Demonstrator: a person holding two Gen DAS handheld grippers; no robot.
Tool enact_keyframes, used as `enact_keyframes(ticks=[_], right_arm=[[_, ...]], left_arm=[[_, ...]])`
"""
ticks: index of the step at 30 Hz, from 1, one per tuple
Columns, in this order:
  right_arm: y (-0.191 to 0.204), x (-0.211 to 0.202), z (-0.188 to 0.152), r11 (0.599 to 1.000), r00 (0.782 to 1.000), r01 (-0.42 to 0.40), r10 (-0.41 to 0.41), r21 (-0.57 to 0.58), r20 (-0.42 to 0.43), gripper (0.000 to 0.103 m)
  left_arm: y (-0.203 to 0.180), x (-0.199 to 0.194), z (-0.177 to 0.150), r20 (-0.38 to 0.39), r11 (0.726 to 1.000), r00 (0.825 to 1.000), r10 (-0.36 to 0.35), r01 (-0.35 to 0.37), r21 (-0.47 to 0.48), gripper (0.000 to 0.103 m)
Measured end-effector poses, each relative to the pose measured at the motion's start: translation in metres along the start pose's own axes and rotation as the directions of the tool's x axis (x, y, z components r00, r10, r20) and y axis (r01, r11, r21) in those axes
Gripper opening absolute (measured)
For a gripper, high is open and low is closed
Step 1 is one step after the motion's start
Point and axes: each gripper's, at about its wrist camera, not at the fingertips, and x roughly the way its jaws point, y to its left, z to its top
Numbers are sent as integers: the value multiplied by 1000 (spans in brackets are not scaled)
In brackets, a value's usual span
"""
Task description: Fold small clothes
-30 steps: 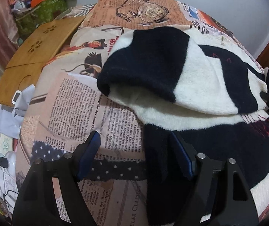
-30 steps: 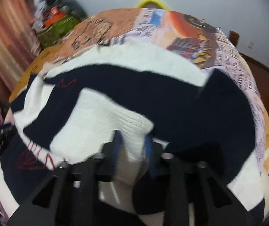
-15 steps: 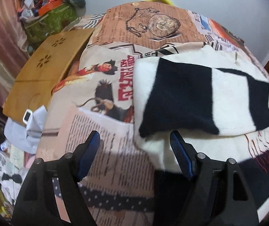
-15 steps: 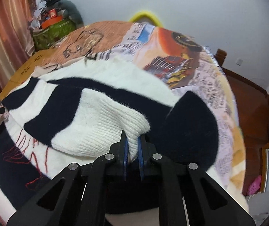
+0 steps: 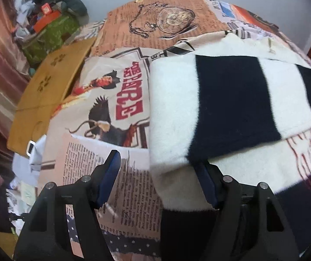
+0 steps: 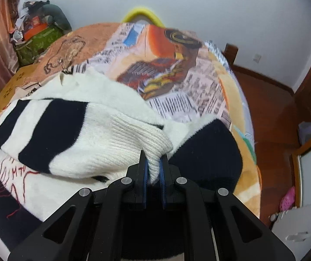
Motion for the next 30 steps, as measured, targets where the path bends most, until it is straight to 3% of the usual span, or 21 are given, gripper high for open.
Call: enact_keyframes(ticks=[2, 7, 10, 13, 18, 23, 26, 30], right_arm=[[0, 0, 2, 1000, 1000, -8, 7, -9, -21, 9], [-1, -16, 4, 999, 998, -50, 50, 5, -28, 26], [-1, -35, 3, 998, 998, -67, 67, 4, 19, 41], [0, -55, 2, 996, 994, -94, 94, 1, 63, 41], [-7, -87, -17, 991, 982, -127, 120, 42, 146, 53], [-26, -104, -50, 988, 985, -109, 93, 106, 147, 53], [-44, -116, -78, 986, 991, -53, 33, 156, 132, 53], [-72, -129, -114, 964, 994, -19, -10, 264, 110, 53]], left_arm=[[-3, -7, -4, 1, 1000, 1000, -20, 20, 20, 69], [-7, -45, -6, 88, 996, 994, -61, 55, 63, 71], [-5, -62, 5, 146, 997, 987, -65, 59, 42, 77], [-6, -63, 18, 168, 999, 985, -43, 38, 31, 79], [-20, -30, 34, 97, 999, 994, -47, 46, 11, 79], [-41, 2, 30, -11, 998, 999, -45, 45, 33, 80], [-51, 0, 24, 0, 999, 1000, -15, 15, 51, 80], [-69, -19, 15, -10, 993, 997, -81, 82, 86, 80]])
